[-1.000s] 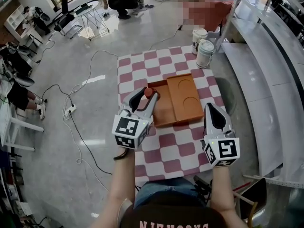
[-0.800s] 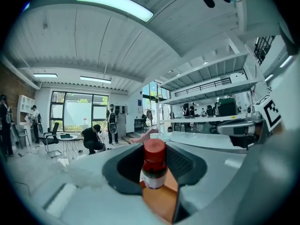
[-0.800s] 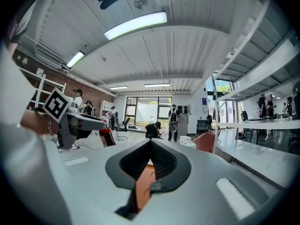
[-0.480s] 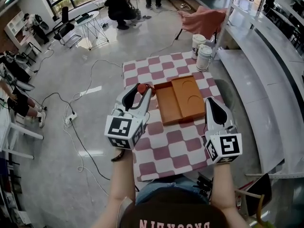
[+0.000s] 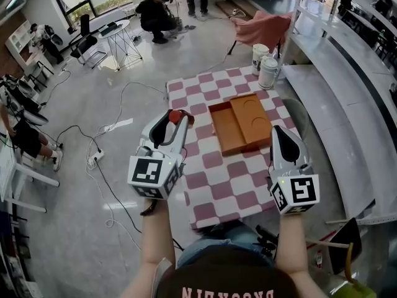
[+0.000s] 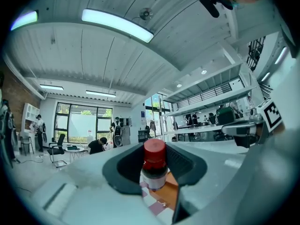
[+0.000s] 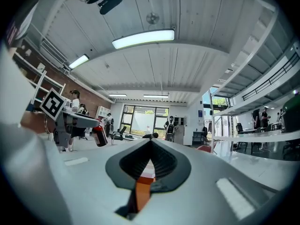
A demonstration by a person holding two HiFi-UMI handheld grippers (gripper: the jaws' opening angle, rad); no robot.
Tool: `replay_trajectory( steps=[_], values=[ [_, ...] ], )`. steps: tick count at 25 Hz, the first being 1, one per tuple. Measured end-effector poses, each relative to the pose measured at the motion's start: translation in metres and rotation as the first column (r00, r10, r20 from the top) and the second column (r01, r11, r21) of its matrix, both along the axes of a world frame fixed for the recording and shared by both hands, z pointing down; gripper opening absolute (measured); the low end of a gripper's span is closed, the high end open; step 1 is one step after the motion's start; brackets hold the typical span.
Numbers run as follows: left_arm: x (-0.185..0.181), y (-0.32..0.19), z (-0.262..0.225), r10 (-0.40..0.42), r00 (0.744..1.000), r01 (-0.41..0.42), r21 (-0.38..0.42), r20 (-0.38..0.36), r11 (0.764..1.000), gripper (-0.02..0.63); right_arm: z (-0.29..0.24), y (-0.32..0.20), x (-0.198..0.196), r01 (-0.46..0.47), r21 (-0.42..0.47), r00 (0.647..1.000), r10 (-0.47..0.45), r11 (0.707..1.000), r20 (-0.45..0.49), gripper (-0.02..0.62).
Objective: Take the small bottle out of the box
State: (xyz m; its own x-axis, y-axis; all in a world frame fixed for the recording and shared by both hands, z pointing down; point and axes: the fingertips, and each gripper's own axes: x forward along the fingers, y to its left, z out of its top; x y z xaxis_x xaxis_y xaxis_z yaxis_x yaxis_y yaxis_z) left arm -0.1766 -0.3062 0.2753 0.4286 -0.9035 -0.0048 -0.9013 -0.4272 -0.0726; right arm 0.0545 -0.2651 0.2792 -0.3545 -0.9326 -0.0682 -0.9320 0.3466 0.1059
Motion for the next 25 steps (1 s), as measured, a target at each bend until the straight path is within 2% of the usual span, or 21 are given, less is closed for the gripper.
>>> replay_trajectory(
  steps=[9,25],
  values=[
    [-0.003,0.02,-0.004,-0.024,1.0,0.024,0.03,-0.006,0.999,0.149,-0.015,0.011,-0.006,0.031,0.031,0.999,-0.03,0.999,-0.011,-0.002],
    [0.003,0.042,-0.022,-0.08,0.997,0.081,0.084,-0.016,0.993,0.149,-0.035,0.023,0.01,0.058,0.076,0.998,-0.055,0.995,-0.042,-0.002]
  ],
)
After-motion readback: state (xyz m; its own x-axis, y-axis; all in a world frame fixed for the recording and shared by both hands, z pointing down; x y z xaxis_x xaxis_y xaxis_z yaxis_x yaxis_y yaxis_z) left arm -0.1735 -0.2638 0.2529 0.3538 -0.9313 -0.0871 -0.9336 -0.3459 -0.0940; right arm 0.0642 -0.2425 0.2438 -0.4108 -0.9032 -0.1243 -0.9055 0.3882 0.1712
